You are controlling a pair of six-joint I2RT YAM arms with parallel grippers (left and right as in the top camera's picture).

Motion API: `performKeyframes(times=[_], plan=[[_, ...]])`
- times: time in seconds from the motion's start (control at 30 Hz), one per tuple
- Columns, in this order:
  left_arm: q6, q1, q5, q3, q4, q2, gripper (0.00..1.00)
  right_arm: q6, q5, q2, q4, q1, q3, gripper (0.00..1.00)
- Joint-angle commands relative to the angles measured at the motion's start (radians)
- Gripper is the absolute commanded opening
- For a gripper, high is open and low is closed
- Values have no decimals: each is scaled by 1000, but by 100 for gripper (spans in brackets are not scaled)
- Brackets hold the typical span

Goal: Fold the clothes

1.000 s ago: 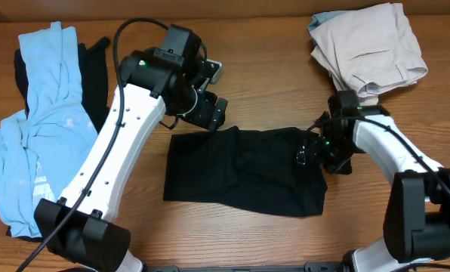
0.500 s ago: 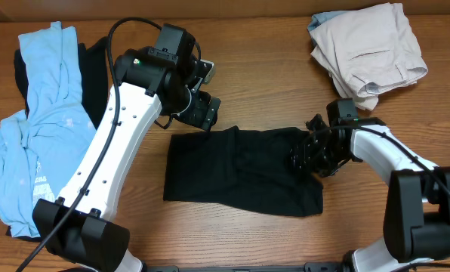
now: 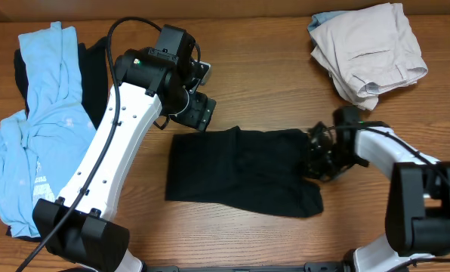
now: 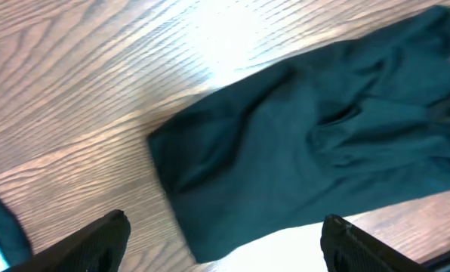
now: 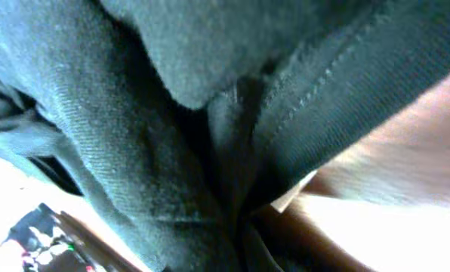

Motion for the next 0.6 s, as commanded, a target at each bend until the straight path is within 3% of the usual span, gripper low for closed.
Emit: performKeyframes(times=[0.0, 0.13, 0.3, 0.57], plan=[[9, 9, -48, 21, 3, -1, 84, -19, 37, -92, -56, -103, 42, 4], [9, 35, -47, 21, 4, -1, 84, -40, 122, -160, -182, -174, 117, 4], [10, 92, -47, 21, 3, -1, 84, -43, 126, -187, -311, -141, 256, 4], [13, 162, -47, 21, 2, -1, 87, 135, 209, -187, -316, 176, 396, 4]])
